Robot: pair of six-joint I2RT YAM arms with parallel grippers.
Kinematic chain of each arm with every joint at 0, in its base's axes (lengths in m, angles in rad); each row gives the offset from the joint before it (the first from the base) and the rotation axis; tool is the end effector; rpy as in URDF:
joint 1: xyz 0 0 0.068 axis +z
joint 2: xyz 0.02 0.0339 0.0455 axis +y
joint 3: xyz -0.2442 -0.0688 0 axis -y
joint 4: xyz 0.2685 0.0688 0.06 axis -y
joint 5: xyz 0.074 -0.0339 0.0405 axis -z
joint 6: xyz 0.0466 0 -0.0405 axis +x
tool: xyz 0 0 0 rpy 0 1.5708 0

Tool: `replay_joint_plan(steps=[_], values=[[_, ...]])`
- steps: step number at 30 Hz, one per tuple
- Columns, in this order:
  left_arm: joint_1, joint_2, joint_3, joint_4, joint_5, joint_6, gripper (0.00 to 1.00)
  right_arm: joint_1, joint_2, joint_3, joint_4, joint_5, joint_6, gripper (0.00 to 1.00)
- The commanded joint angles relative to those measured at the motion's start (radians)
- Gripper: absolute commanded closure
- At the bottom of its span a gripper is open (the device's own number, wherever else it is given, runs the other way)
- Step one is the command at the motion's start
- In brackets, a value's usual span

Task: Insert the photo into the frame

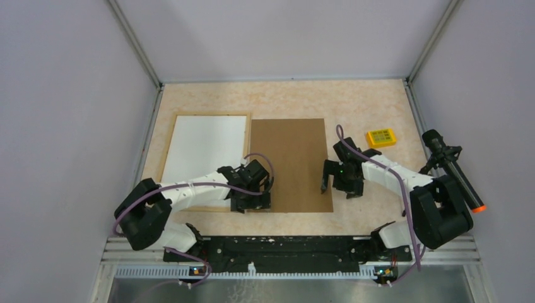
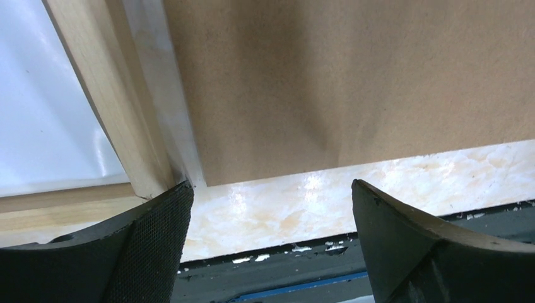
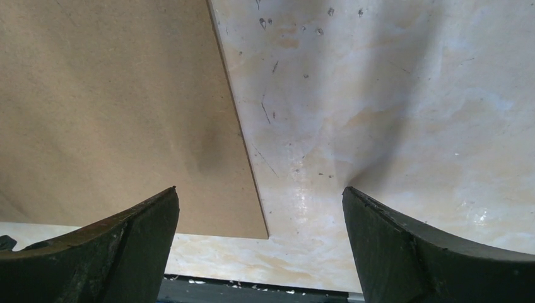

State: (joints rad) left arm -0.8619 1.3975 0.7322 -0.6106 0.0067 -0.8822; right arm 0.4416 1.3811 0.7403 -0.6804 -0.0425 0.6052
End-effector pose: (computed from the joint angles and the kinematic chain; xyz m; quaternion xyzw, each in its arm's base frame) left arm 0.1698 -0.1985 0.1201 -0.0095 0.9891 -0.1146 0.0920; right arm 0.2295 0.1107 0.1241 0.0784 0.9889 0.0805 0.0972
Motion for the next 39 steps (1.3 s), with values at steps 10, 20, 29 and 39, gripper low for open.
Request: replay_joint_plan(steps=[10, 20, 29, 39], values=[[-0.001, 0.106, -0.002, 0.064, -0.042, -0.005, 0.01, 0.008, 0.0, -0.042, 0.022, 0.01, 0.065, 0.01], [-0.001, 0.077, -0.044, 0.112, 0.083, -0.002, 0.01, 0.065, 0.028, -0.1, 0.142, -0.133, 0.056, 0.14], [0.001, 0.07, -0.06, 0.164, 0.14, -0.006, 0.01, 0.153, 0.027, -0.172, 0.187, -0.182, 0.158, 0.22], [0.018, -0.157, -0.114, 0.467, 0.394, -0.006, 0.01, 0.153, -0.106, -0.265, 0.244, -0.174, 0.281, 0.22]])
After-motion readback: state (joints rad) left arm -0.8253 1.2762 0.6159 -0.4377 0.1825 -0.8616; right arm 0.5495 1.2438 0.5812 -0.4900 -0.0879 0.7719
